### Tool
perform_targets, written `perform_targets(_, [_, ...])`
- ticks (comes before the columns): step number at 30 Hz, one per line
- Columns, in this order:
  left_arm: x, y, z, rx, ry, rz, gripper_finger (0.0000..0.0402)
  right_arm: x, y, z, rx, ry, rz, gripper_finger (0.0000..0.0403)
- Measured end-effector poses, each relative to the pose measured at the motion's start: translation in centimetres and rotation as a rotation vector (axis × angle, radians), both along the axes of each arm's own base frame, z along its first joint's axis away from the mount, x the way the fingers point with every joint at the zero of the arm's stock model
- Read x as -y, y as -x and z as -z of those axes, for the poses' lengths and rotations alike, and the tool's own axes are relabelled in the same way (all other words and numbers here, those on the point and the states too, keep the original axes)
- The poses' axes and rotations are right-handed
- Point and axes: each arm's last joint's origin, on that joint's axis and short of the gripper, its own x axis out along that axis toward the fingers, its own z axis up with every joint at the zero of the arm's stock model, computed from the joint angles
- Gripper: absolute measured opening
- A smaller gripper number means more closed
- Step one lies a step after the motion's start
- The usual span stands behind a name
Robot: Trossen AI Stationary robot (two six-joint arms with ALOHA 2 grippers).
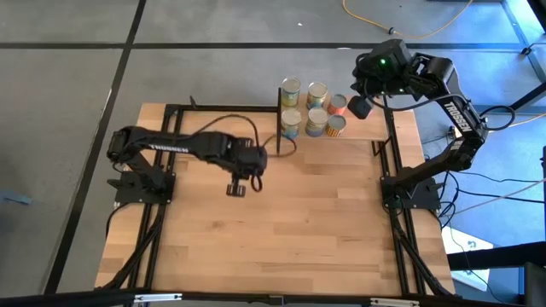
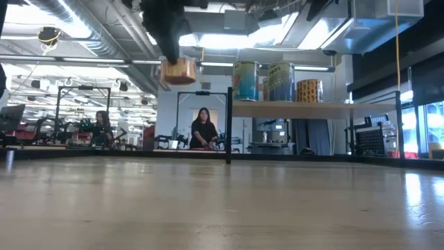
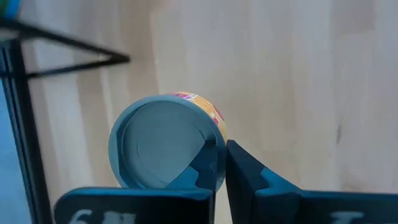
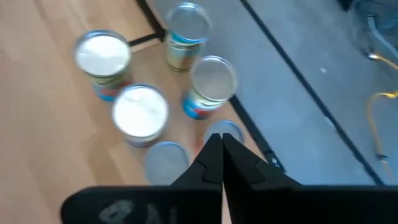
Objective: Pick and place cans onto a shelf
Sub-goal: Put the canned pineapple ring on the shelf
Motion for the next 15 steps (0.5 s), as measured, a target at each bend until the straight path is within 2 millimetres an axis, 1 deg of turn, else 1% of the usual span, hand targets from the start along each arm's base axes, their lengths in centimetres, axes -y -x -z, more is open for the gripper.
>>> perform_targets(3, [1.8, -0.8, 0.5, 0.031, 0.003, 0.019, 0.0007, -0.1, -0.1, 0.0, 0.025, -0.040, -0.042, 0.0000])
perform_targets(7, [3.6, -2.4, 1.9, 0.055, 0.015, 0.044, 0.0007, -0.3, -0.2, 0.0, 0.045, -0.072, -0.075, 0.0000])
perform_targets(10, [4.6, -3.8, 3.5, 0.058, 0.027, 0.060, 0.0007, -0.3, -0.2, 0.0, 0.045, -0.072, -0.075, 0.0000])
perform_targets(15, [5.8, -5.8, 7.4, -0.012, 0.066, 0.074, 0.0007, -0.3, -0.2, 0.0, 0.044, -0.071, -0.080, 0.0000])
